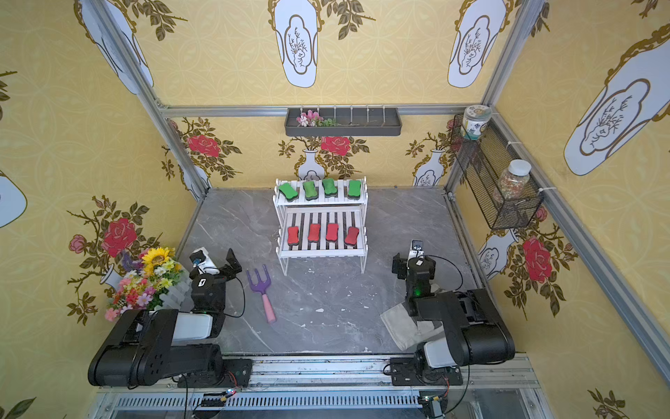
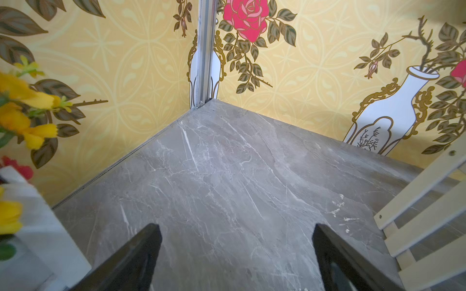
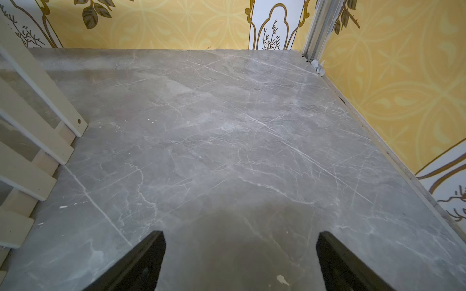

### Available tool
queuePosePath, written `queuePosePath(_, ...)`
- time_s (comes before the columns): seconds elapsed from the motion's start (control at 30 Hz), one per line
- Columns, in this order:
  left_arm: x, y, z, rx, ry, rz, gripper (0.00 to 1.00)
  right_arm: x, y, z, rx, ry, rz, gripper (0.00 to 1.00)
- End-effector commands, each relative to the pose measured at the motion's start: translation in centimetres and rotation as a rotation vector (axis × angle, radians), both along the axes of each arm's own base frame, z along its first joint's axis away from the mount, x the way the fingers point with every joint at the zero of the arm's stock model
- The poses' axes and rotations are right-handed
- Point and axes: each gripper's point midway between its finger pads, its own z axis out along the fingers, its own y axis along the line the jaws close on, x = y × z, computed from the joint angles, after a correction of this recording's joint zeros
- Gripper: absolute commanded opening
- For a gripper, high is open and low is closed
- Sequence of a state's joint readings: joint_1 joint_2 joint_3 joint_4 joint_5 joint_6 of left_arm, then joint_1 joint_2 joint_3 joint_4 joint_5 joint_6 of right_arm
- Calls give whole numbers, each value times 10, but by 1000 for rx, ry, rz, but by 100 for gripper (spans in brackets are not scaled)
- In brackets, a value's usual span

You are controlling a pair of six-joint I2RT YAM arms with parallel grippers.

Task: Remove the whiteboard erasers from the shelf
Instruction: Pick up the whiteboard eraser from the shelf.

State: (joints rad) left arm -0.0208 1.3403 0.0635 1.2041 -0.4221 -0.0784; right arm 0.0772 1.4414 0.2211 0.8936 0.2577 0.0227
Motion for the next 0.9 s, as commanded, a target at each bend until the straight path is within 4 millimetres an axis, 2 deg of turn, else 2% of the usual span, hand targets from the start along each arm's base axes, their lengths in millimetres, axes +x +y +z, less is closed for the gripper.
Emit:
queuePosePath(0.0, 1, -1, 5, 5, -21, -9, 100, 4, 1, 10, 10, -44, 2, 97)
queuePosePath(0.73, 1, -2, 5, 5, -21, -11, 100, 5, 1, 10, 17, -42, 8, 97)
queuePosePath(0.87, 1, -2, 6, 5, -24, -11, 100, 5, -4, 9, 48, -40, 2, 97)
